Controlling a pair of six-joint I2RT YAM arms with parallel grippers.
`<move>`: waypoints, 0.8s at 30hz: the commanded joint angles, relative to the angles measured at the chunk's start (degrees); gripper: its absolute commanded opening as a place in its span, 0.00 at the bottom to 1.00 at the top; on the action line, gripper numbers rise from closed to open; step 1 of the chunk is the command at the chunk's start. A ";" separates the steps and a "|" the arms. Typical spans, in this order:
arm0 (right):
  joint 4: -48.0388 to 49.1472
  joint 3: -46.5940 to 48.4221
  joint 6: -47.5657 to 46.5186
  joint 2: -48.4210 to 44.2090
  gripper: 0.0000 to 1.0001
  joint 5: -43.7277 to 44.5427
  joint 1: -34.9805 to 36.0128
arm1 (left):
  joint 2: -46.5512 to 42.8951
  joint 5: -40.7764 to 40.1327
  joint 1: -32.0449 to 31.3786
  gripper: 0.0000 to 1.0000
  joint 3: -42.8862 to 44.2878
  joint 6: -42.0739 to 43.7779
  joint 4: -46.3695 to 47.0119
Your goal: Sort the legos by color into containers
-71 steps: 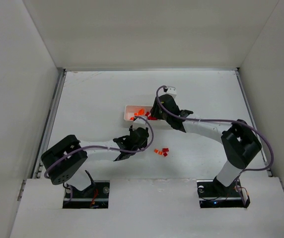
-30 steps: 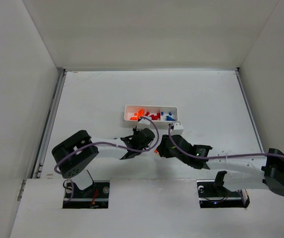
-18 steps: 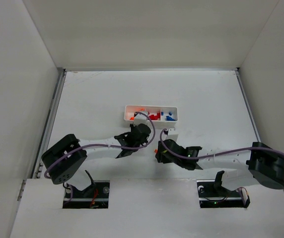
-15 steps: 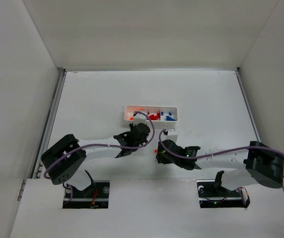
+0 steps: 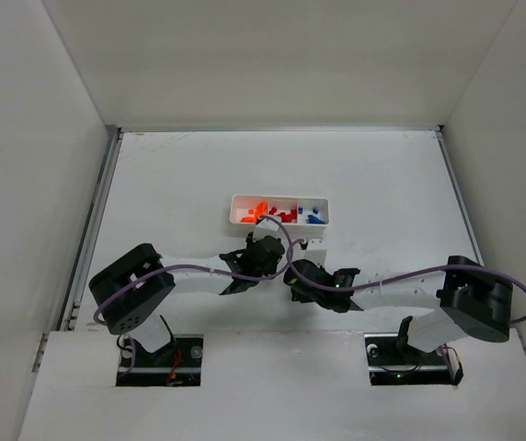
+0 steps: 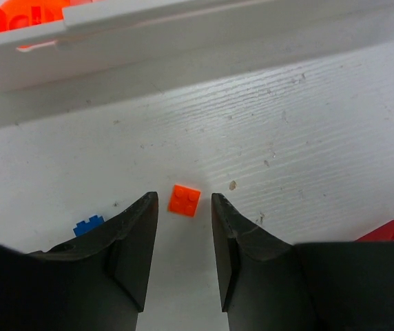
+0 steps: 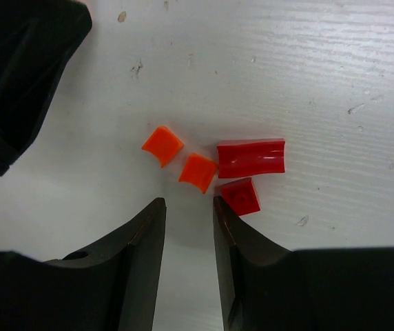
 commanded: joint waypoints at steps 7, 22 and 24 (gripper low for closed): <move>-3.04 3.68 0.16 3.71 0.40 7.00 0.54 | 2.31 0.40 -0.29 0.35 1.24 2.04 0.57; -0.85 4.03 0.95 5.83 0.31 7.97 0.89 | 0.38 0.75 1.11 0.13 0.01 2.49 0.66; -0.94 4.12 1.22 5.66 0.30 8.23 1.67 | -0.67 1.01 2.34 0.13 -0.16 2.05 0.66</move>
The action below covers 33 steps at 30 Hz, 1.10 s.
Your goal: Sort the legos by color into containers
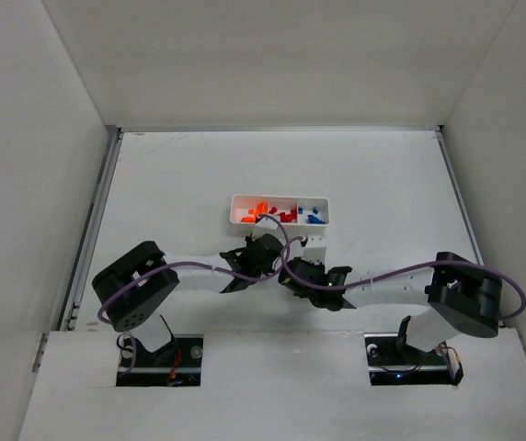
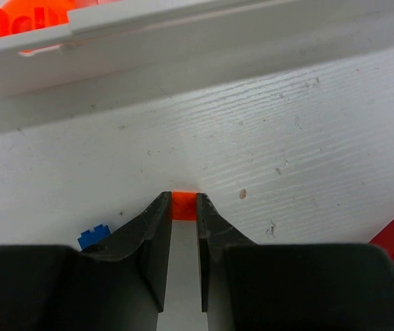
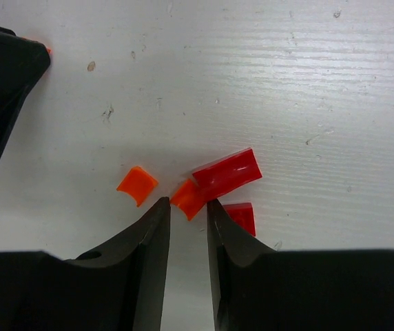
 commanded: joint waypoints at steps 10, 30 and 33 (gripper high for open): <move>0.88 -1.71 1.35 -9.76 0.29 1.34 3.42 | -7.98 1.55 3.80 0.13 1.50 -1.92 0.05; 10.18 -1.54 -8.40 -18.13 0.29 -3.32 -3.87 | 0.53 1.28 18.04 0.24 11.52 -4.29 8.31; 13.26 0.74 -11.38 -15.67 0.29 -5.34 -6.77 | -0.60 1.02 17.96 0.32 10.83 -4.83 8.49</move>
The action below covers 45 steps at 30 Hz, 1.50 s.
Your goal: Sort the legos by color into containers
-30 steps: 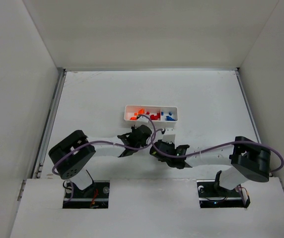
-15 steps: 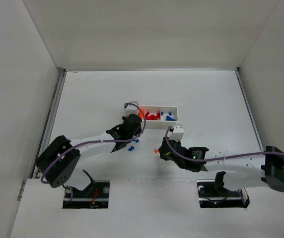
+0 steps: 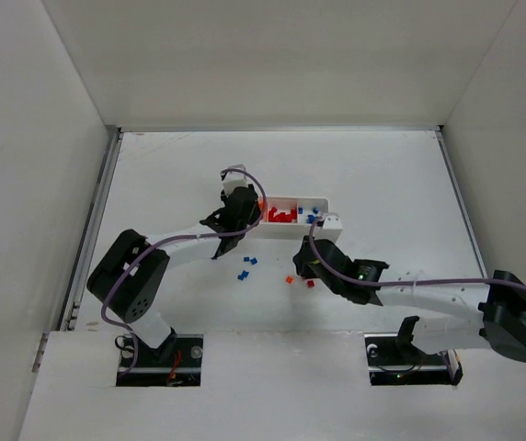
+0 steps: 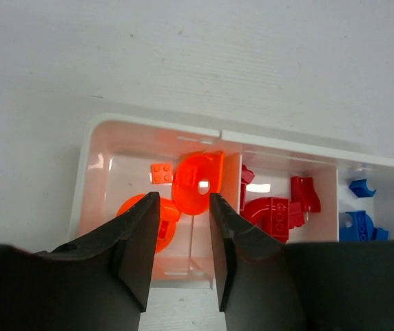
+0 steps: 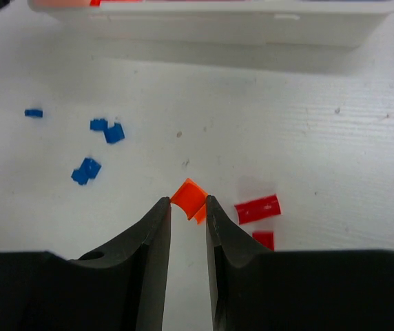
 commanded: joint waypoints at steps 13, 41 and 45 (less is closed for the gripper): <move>15.22 23.54 -13.82 24.44 0.29 -10.74 -12.16 | -23.33 -7.19 -0.06 0.36 -14.05 -2.93 -7.85; 17.41 24.63 -13.57 27.19 0.42 -13.12 -11.29 | -22.47 -5.17 0.29 0.37 -23.47 -8.04 -17.98; 17.86 19.97 -12.34 24.64 0.41 -12.41 -9.18 | -20.54 -4.91 0.56 0.35 -22.33 -7.77 -17.80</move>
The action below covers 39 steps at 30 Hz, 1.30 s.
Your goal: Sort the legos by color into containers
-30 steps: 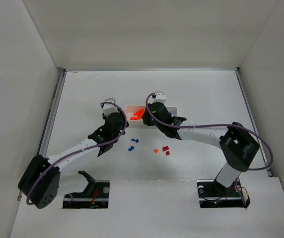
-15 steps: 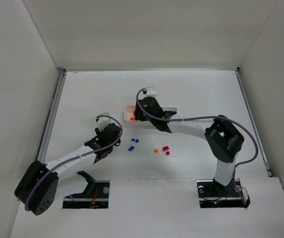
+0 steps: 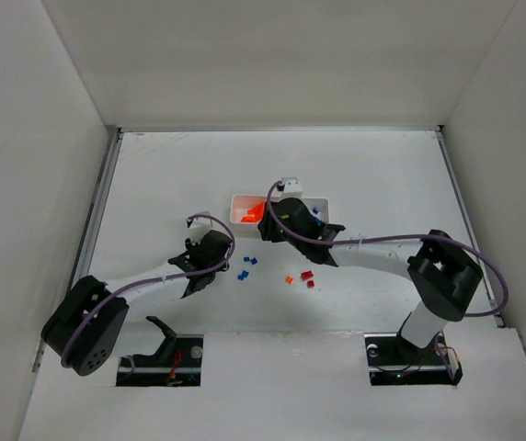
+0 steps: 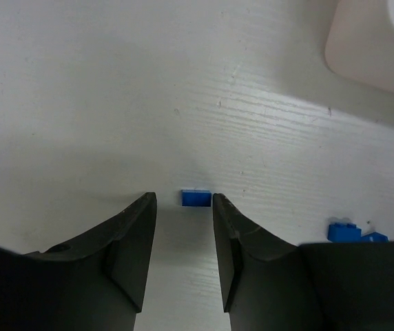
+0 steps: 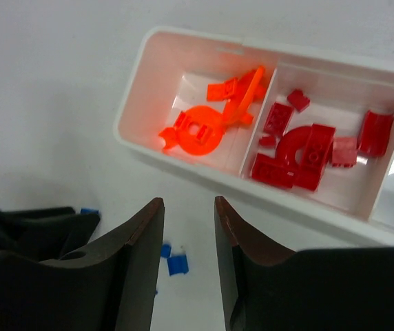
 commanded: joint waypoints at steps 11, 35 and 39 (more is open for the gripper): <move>3.96 -8.40 3.85 -3.44 0.41 2.06 7.04 | 3.06 0.43 0.32 0.22 2.42 -0.05 1.37; 5.45 -4.45 -0.89 7.99 0.46 1.45 10.39 | -6.69 2.01 -1.26 0.14 7.34 0.83 -1.36; 4.84 -3.92 -1.24 9.04 0.46 1.71 10.39 | -6.16 2.36 -1.26 0.15 8.22 1.27 -1.01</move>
